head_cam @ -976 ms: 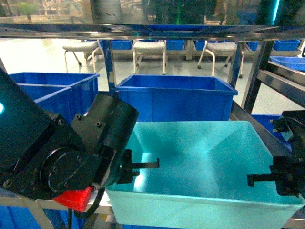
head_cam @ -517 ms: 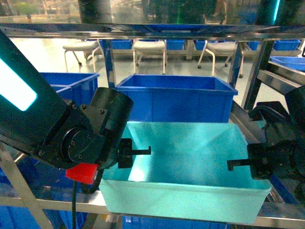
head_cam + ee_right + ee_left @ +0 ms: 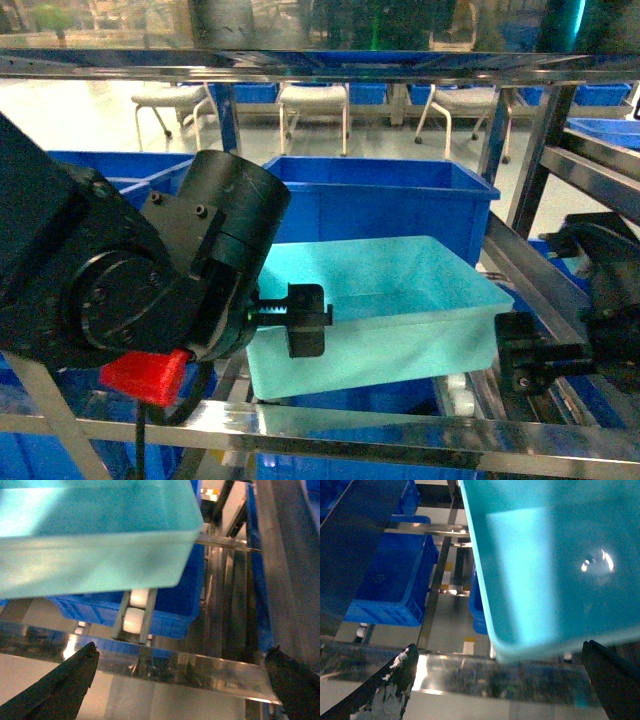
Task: Organize blue bins on left shelf correctly
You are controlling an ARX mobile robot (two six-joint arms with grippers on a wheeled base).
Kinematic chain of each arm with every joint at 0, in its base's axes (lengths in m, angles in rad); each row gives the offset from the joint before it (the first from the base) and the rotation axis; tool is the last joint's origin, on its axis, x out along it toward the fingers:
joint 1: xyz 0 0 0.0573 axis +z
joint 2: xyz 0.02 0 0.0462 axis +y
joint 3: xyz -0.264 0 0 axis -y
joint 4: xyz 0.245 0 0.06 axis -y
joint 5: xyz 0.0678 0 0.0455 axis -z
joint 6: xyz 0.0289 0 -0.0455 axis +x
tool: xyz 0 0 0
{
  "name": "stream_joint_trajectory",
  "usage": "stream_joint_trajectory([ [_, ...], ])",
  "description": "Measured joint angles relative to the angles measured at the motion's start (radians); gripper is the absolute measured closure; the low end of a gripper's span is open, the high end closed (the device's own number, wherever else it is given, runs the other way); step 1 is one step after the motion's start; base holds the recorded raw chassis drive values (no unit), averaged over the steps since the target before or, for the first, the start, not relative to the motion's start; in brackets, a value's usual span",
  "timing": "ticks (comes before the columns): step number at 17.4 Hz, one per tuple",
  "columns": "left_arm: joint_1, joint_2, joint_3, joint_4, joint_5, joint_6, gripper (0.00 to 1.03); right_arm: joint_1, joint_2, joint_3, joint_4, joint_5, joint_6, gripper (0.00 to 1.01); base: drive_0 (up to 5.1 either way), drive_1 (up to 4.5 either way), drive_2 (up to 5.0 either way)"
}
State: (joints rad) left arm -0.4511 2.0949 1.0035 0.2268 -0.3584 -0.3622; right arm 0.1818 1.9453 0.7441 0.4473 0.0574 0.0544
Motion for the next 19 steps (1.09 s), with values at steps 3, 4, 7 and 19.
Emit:
stream_joint_trajectory([
  [3, -0.056, -0.236, -0.205, -0.098, -0.004, -0.05, 0.05, -0.014, -0.178, -0.135, -0.048, 0.088, 0.003, 0.03, 0.0, 0.0, 0.0],
  [4, -0.05, -0.308, -0.265, -0.139, -0.003, -0.074, 0.05, -0.01, -0.251, -0.182, -0.102, 0.098, 0.006, 0.03, 0.0, 0.0, 0.0],
  [7, -0.06, -0.521, -0.373, -0.228, 0.025, -0.138, 0.05, 0.053, -0.461, -0.258, -0.181, 0.052, 0.005, 0.03, 0.0, 0.0, 0.0],
  [19, 0.211, -0.847, -0.956, 0.907, 0.114, 0.343, 1.01, -0.08, -0.784, -0.682, 0.597, 0.05, -0.052, 0.99, 0.0, 0.0, 0.0],
])
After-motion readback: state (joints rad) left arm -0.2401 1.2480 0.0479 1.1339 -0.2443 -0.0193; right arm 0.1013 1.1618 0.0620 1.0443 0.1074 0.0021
